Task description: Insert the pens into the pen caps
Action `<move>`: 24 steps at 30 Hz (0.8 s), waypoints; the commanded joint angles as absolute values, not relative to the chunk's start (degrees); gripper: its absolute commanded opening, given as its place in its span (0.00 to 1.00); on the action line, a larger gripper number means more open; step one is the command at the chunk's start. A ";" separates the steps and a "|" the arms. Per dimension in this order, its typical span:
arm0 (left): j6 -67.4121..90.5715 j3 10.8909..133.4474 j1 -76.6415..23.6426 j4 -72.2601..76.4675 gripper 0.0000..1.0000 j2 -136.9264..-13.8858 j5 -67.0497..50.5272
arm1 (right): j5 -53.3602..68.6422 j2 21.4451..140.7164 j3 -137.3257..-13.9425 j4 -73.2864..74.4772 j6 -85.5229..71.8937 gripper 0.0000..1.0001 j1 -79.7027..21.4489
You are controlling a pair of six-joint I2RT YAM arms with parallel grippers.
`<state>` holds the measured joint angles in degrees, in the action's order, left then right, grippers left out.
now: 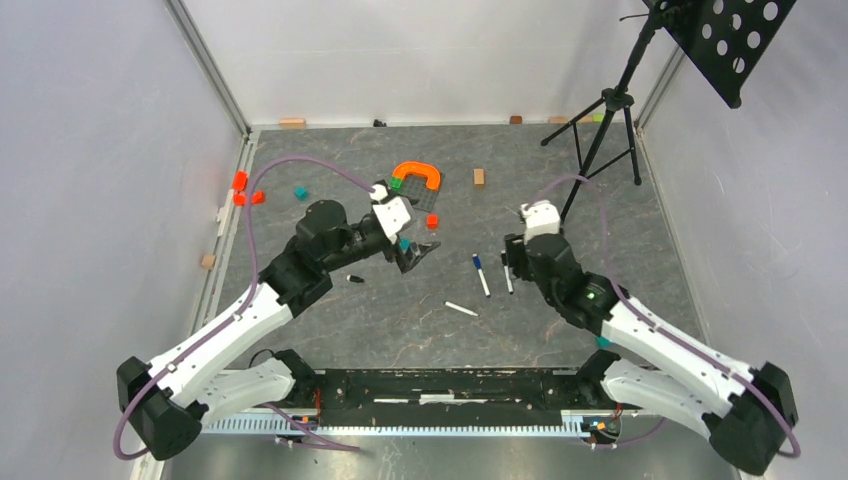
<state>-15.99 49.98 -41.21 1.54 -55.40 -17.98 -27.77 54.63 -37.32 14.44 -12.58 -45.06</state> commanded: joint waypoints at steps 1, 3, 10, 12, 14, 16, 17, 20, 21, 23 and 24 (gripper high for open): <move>-28.14 50.67 -41.03 -3.84 0.96 -56.62 -27.96 | -34.98 47.36 -34.68 22.17 -23.09 0.72 -41.08; -33.16 49.29 -41.04 -6.77 0.96 -57.70 -32.99 | -35.42 45.29 -34.80 23.04 -23.58 0.73 -40.66; -44.77 57.15 -47.37 -29.71 0.88 -73.59 -34.49 | -33.78 43.96 -35.44 24.24 -22.60 0.73 -40.56; -47.10 57.85 -49.76 -32.04 0.86 -78.39 -29.09 | -33.47 43.86 -35.09 24.09 -22.96 0.73 -40.59; -48.54 57.63 -51.06 -31.94 0.84 -81.87 -26.89 | -33.30 43.45 -34.73 24.01 -23.13 0.73 -40.60; -49.11 57.66 -51.71 -30.81 0.80 -84.77 -25.56 | -33.05 43.03 -34.54 24.04 -23.20 0.73 -40.54; -49.42 57.81 -51.84 -30.37 0.77 -86.33 -24.82 | -32.95 42.84 -34.50 24.02 -23.20 0.73 -40.57; -50.42 58.89 -52.02 -30.32 0.66 -90.98 -22.65 | -32.60 42.01 -34.37 24.24 -23.15 0.73 -40.57; -50.30 59.18 -52.11 -30.32 0.65 -92.23 -22.02 | -32.62 41.78 -34.37 24.38 -23.20 0.73 -40.59; -50.38 59.63 -52.32 -30.33 0.64 -94.21 -20.44 | -32.76 40.97 -34.30 24.90 -23.11 0.73 -40.53; -50.66 59.68 -52.51 -30.20 0.64 -94.99 -19.88 | -32.93 40.42 -34.23 25.10 -23.01 0.73 -40.59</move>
